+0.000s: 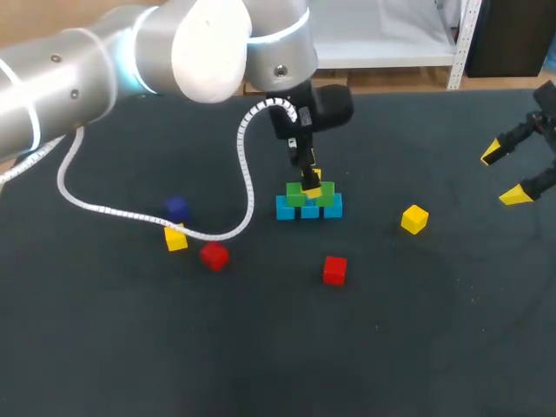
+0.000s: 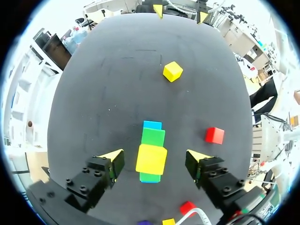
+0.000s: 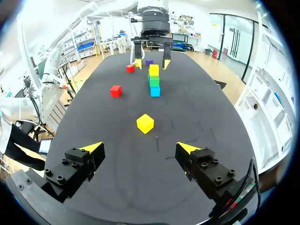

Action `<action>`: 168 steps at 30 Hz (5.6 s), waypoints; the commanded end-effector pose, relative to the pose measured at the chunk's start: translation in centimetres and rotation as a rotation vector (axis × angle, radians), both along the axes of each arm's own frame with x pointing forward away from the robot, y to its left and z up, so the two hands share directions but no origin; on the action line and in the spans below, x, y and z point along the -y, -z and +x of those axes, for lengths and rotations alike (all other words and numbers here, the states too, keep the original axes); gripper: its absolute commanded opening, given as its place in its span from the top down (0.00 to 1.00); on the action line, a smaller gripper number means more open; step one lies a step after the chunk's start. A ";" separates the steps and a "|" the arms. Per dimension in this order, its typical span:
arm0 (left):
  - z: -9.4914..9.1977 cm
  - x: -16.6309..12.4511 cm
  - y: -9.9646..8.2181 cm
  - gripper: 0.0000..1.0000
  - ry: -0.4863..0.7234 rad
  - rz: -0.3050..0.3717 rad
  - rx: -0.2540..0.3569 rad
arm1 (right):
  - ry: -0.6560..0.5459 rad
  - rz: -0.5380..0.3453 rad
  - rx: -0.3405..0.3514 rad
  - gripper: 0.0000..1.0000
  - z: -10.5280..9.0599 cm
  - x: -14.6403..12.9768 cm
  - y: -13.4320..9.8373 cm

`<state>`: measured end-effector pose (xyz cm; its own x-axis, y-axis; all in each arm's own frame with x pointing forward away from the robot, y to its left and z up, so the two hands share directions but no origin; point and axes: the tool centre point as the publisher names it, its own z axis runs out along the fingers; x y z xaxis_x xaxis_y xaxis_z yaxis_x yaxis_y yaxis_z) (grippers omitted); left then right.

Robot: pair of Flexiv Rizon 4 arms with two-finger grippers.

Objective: Place the blue cubes, place green cubes on the blue cubes, place the yellow cubes on the green cubes, then place the red cubes on the yellow cubes, and place purple cube on the red cubes.

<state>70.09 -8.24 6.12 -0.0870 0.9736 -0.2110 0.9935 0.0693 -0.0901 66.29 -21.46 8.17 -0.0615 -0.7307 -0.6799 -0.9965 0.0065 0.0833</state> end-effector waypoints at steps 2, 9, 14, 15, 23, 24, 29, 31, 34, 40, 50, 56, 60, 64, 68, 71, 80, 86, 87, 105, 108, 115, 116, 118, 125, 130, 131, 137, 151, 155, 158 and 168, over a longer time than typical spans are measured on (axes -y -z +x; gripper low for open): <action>-0.7 -0.7 0.2 0.18 -0.005 -0.006 0.003 | -0.001 0.003 0.000 0.00 0.1 0.0 0.1; -1.0 -1.0 0.1 0.20 -0.009 -0.007 0.001 | -0.001 0.003 0.000 0.00 0.1 0.0 0.1; -1.1 -1.0 0.1 0.20 -0.010 -0.007 0.000 | -0.001 0.003 0.000 0.00 0.1 0.0 0.1; -1.2 -1.0 0.1 0.20 -0.011 -0.008 -0.001 | -0.001 0.003 0.000 0.00 0.1 0.0 0.1; -1.4 -1.0 0.2 0.21 -0.015 -0.007 -0.004 | -0.001 0.003 0.000 0.00 0.1 0.0 0.1; -1.4 -1.0 0.2 0.22 -0.016 -0.007 -0.003 | -0.001 0.003 0.000 0.00 0.1 0.0 0.1; -1.4 -1.0 0.2 0.16 -0.018 -0.006 -0.003 | -0.001 0.003 0.000 0.00 0.1 0.0 0.1; -1.3 -1.0 0.3 0.14 -0.020 -0.005 -0.003 | -0.001 0.003 0.000 0.00 0.1 0.0 0.1; -1.0 -1.2 0.1 0.00 -0.022 -0.006 0.003 | -0.001 0.003 0.000 0.00 0.1 0.0 0.1; -0.6 -2.0 -1.4 0.00 -0.023 -0.019 0.028 | -0.001 0.003 0.000 0.00 0.1 0.0 0.1; -2.8 -8.0 -5.3 0.00 0.006 -0.078 0.084 | -0.001 0.003 0.000 0.00 0.1 0.0 0.1; -4.9 -13.4 -6.1 0.00 -0.038 -0.092 0.071 | -0.001 0.003 0.000 0.00 0.1 0.0 0.1; -6.4 -16.6 -6.0 0.00 -0.091 -0.087 0.062 | -0.001 0.003 0.000 0.00 0.1 0.0 0.1; -7.5 -19.3 -5.0 0.00 -0.125 -0.092 0.045 | -0.001 0.003 0.000 0.00 0.1 0.0 0.1; -8.2 -21.2 -3.7 0.00 -0.097 -0.108 0.046 | -0.001 0.003 0.000 0.00 0.1 0.0 0.1; -8.5 -22.7 -2.3 0.00 -0.107 -0.128 0.039 | -0.001 0.003 0.000 0.00 0.1 0.0 0.1; -8.3 -25.5 1.2 0.00 -0.116 -0.143 0.036 | -0.001 0.003 0.000 0.00 0.1 0.0 0.1; -7.8 -25.8 2.7 0.00 -0.115 -0.162 0.045 | -0.001 0.003 0.000 0.00 0.1 0.0 0.1; -7.7 -25.8 2.9 0.00 -0.114 -0.168 0.049 | -0.001 0.003 0.000 0.00 0.1 0.0 0.1; -6.9 -23.7 5.4 0.00 -0.102 -0.237 0.048 | -0.001 0.003 0.000 0.00 0.1 0.0 0.1; -6.6 -23.5 5.6 0.00 -0.102 -0.238 0.049 | -0.001 0.003 0.000 0.00 0.1 0.0 0.1; -5.9 -23.4 6.1 0.15 -0.105 -0.235 0.054 | -0.001 0.003 0.000 0.00 0.1 0.0 0.1; -5.8 -23.3 6.2 0.20 -0.105 -0.235 0.055 | -0.001 0.003 0.000 0.00 0.1 0.0 0.1; -5.5 -23.2 6.4 0.24 -0.104 -0.235 0.057 | -0.001 0.003 0.000 0.00 0.1 0.0 0.1; -5.4 -22.2 6.9 0.27 -0.099 -0.245 0.058 | -0.001 0.003 0.000 0.00 0.1 0.0 0.1; -5.6 -21.8 7.1 0.69 -0.109 -0.249 0.051 | -0.001 0.003 0.000 0.00 0.1 0.0 0.1; -5.6 -21.8 7.1 0.91 -0.115 -0.248 0.051 | -0.001 0.003 0.000 0.00 0.1 0.0 0.1; -6.3 -22.4 6.7 1.00 -0.119 -0.246 0.058 | -0.001 0.003 0.000 0.00 0.1 0.0 0.1; -8.5 -21.9 -1.7 1.00 0.096 -0.232 0.086 | -0.001 0.003 0.000 0.00 0.1 0.0 0.1; -8.1 -20.7 -2.9 1.00 0.158 -0.249 0.096 | -0.001 0.003 0.000 0.00 0.1 0.0 0.1; -7.1 -19.7 -3.5 1.00 0.172 -0.255 0.093 | -0.001 0.003 0.000 0.00 0.1 0.0 0.1; -2.2 -14.5 -3.5 1.00 0.101 -0.299 0.098 | -0.001 0.003 0.000 0.00 0.1 0.0 0.1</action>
